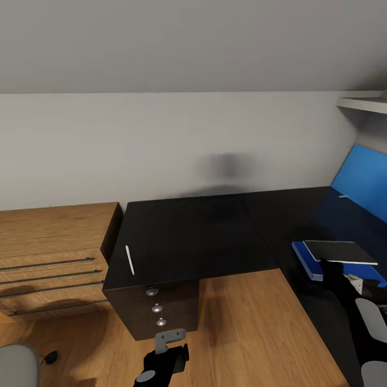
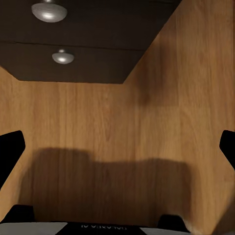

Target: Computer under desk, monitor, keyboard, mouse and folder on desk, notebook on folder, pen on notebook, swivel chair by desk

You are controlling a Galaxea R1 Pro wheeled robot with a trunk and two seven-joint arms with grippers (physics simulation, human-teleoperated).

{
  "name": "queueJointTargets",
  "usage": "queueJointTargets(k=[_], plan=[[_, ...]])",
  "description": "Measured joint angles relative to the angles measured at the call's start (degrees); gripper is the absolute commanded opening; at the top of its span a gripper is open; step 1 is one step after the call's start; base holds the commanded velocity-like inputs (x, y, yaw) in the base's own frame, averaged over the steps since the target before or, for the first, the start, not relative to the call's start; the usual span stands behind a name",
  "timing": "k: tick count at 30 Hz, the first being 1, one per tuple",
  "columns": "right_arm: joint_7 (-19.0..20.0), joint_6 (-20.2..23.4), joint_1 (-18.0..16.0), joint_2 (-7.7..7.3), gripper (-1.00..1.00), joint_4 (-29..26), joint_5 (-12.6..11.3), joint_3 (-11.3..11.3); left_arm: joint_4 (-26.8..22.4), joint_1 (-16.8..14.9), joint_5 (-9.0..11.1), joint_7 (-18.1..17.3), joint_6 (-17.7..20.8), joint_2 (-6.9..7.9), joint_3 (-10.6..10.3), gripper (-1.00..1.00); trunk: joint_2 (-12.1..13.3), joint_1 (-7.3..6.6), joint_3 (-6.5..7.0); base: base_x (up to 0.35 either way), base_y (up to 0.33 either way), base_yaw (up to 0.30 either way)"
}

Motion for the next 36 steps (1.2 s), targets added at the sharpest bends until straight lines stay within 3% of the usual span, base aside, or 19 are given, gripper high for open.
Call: queueJointTargets(k=[3, 5, 9, 11, 17, 22, 27, 36], plan=[[-0.48, 0.01, 0.01, 0.00, -1.00, 0.01, 0.01, 0.01, 0.00, 0.00, -0.02, 0.03, 0.00, 0.01, -0.13, 1.00, 0.00, 0.00, 0.00, 0.029, 0.000, 0.000], [-0.75, 0.02, 0.00, -0.01, -1.00, 0.01, 0.02, 0.01, -0.05, 0.00, -0.07, 0.16, -1.47, 0.07, -1.43, 1.00, 0.00, 0.01, 0.00, 0.007, 0.000, 0.000], [-0.85, 0.02, 0.00, -0.01, -1.00, 0.00, 0.06, 0.01, -0.07, 0.70, 0.10, 2.47, -12.16, 1.14, -6.26, 1.00, 0.00, 0.01, 0.00, 0.002, 0.000, 0.000], [-0.87, 0.02, 0.02, -0.01, -1.00, -0.04, 0.09, 0.01, -0.07, 1.05, 0.26, 4.70, -15.24, 1.75, -8.48, 1.00, 0.00, 0.01, 0.00, 0.000, 0.000, 0.000], [-0.91, 0.02, 0.02, -0.72, -1.00, -0.07, 0.20, 0.00, -0.46, 1.40, 0.31, 10.50, -18.33, 2.51, -13.83, 1.00, 0.00, -0.01, 0.00, 0.116, 0.000, 0.000], [-1.48, 0.03, 0.03, -1.08, -1.00, -0.02, 0.28, 0.00, -0.50, 1.42, 0.34, 11.17, -18.51, 2.56, -14.32, 1.00, 0.00, 0.00, 0.00, 0.050, 0.000, 0.000], [-5.27, 0.18, 0.02, -1.29, -1.00, 0.11, 0.47, -0.04, -0.50, 1.43, 0.35, 11.29, -18.54, 2.51, -14.45, 1.00, 0.00, 0.00, 0.00, 0.031, 0.000, 0.000], [-6.01, 0.14, 0.03, -1.62, -1.00, 0.11, 0.41, -0.05, -0.51, 1.43, 0.38, 11.29, -18.55, 2.54, -14.46, 1.00, 0.00, -0.01, 0.00, 0.157, 0.000, 0.000]])
